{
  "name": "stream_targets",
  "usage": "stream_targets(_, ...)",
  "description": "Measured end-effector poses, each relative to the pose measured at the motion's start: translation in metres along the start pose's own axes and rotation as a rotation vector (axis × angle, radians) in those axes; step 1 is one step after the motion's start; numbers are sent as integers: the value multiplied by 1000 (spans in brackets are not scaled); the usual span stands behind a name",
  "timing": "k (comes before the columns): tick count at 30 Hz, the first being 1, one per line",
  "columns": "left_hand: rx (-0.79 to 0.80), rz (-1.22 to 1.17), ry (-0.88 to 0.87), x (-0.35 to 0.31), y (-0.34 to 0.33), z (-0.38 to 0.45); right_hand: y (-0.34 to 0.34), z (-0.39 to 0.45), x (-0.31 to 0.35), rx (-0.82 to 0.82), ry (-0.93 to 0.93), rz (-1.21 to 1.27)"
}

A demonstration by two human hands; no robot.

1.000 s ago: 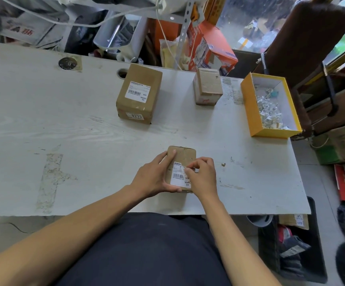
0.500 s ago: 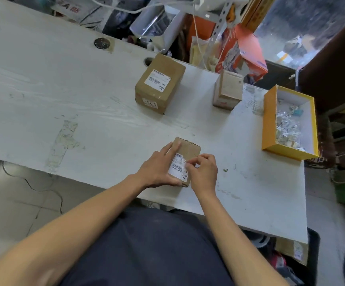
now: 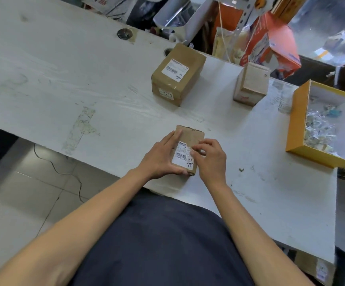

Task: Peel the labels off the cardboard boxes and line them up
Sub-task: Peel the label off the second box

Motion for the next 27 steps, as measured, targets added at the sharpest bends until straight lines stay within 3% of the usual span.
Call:
stream_targets(11, -33, 27, -12, -3, 0, 1, -11, 17, -3, 38, 37, 38)
stream_targets(19, -44, 17, -4, -1, 0, 2, -7, 9, -16, 12, -36, 291)
stream_targets(27, -53, 41, -7, 3, 1, 3, -7, 9, -3, -6, 49, 85)
Point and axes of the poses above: each hand's wrist, its own z-axis towards the middle knuckle, its own y-axis out of the back of the hand, x = y × z, the point moved 8 cm from there along z, towards the middle knuckle, and after that the axes turned 12 degrees about -z, right-handed, at the moved point
